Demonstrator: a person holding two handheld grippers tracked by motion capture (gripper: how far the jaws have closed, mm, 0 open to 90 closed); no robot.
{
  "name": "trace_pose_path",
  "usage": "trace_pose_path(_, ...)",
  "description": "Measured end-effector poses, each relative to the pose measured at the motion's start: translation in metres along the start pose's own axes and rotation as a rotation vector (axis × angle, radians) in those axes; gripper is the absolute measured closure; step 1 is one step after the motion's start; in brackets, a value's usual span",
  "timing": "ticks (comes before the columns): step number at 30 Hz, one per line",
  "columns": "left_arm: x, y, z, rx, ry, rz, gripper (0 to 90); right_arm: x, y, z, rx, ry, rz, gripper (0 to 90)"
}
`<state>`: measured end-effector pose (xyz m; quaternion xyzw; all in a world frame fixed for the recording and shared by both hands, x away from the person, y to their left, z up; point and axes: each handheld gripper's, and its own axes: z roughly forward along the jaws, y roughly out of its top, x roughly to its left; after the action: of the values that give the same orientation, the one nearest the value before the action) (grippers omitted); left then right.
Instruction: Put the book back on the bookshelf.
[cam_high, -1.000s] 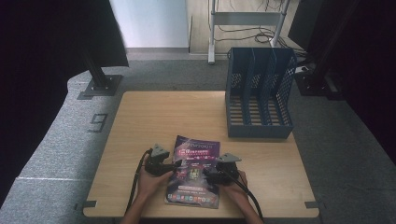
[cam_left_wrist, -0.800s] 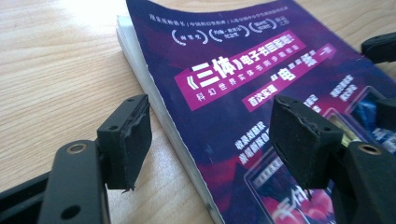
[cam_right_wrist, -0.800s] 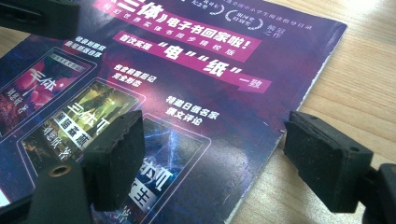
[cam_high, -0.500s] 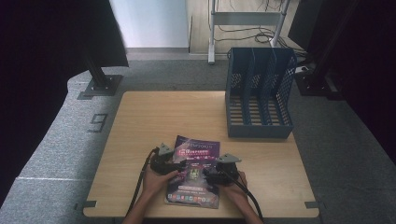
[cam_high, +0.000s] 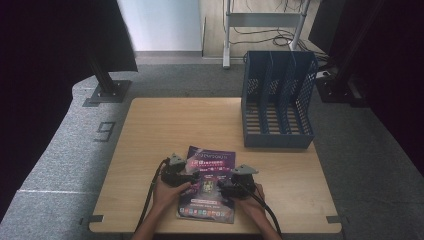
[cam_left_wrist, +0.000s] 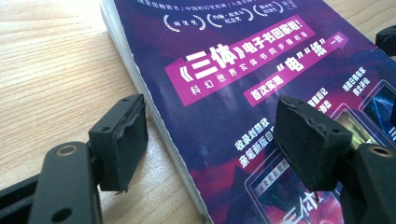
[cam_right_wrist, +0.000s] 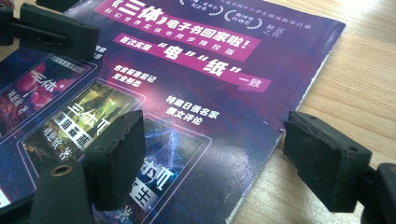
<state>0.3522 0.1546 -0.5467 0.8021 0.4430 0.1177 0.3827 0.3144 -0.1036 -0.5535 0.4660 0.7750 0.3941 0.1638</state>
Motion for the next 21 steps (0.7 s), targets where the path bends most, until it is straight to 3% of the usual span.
trace_pose_path(6, -0.002, -0.0007, 0.0001, -0.006, 0.008, -0.004, 26.3, 0.0, 0.0, 0.0, 0.0, 0.0, 0.001, 20.5)
trace_pose_path(13, 0.0011, -0.0021, -0.0024, -0.038, -0.024, -0.069, 27.4, -0.0001, 0.0, 0.0001, -0.001, 0.0, 0.0, 20.5)
trace_pose_path(21, -0.0021, 0.0001, -0.0079, -0.065, -0.029, -0.054, 28.8, -0.0002, 0.0, 0.0001, 0.0, 0.0, 0.0, 20.4)
